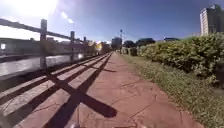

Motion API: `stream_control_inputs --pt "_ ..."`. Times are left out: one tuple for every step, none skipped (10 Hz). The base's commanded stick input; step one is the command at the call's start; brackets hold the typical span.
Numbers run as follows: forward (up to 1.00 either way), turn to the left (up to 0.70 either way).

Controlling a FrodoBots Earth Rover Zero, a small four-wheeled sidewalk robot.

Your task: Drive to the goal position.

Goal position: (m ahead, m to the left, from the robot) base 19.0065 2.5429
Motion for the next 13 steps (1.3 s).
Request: stream_control_inputs --pt "0.85 0.0" --pt "0.85 0.0" --pt "0.85 0.0" --pt "0.85 0.0" --pt "0.85 0.0" --pt "0.85 0.0" --pt "0.85 0.0" --pt "0.85 0.0" --pt "0.85 0.0" --pt "0.85 0.0" --pt "0.85 0.0" --pt "0.85 0.0" --pt "0.85 0.0"
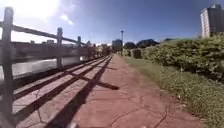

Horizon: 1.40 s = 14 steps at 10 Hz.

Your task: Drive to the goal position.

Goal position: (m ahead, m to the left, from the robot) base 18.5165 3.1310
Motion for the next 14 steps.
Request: stream_control_inputs --pt "0.85 0.0" --pt "0.85 0.0" --pt "0.85 0.0" --pt "0.85 0.0" --pt "0.85 -0.23" --pt "0.85 -0.34" --pt "0.85 -0.21" --pt "0.85 0.0" --pt "0.85 0.0" --pt "0.85 0.0" --pt "0.85 0.0" --pt "0.85 0.0" --pt "0.85 0.0" --pt "0.85 0.0"
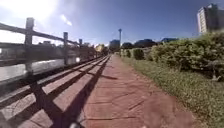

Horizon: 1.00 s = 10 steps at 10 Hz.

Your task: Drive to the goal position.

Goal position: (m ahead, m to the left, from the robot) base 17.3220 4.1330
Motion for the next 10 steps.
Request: stream_control_inputs --pt "0.85 0.0" --pt "0.85 0.0" --pt "0.85 0.0" --pt "0.85 0.0" --pt "0.85 0.0" --pt "0.85 0.0" --pt "0.85 0.0" --pt "0.85 0.0" --pt "0.85 0.0" --pt "0.85 0.0"
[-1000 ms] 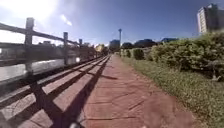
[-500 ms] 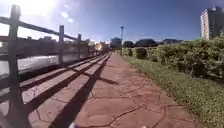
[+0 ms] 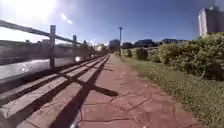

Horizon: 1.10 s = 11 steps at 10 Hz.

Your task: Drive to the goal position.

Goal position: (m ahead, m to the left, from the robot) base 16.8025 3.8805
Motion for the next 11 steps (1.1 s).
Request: stream_control_inputs --pt "0.85 0.0" --pt "0.85 0.0" --pt "0.85 0.0" --pt "0.85 0.0" --pt "0.85 0.0" --pt "0.85 0.0" --pt "0.85 0.0" --pt "0.85 0.0" --pt "0.85 0.0" --pt "0.85 -0.23" --pt "0.85 -0.26"
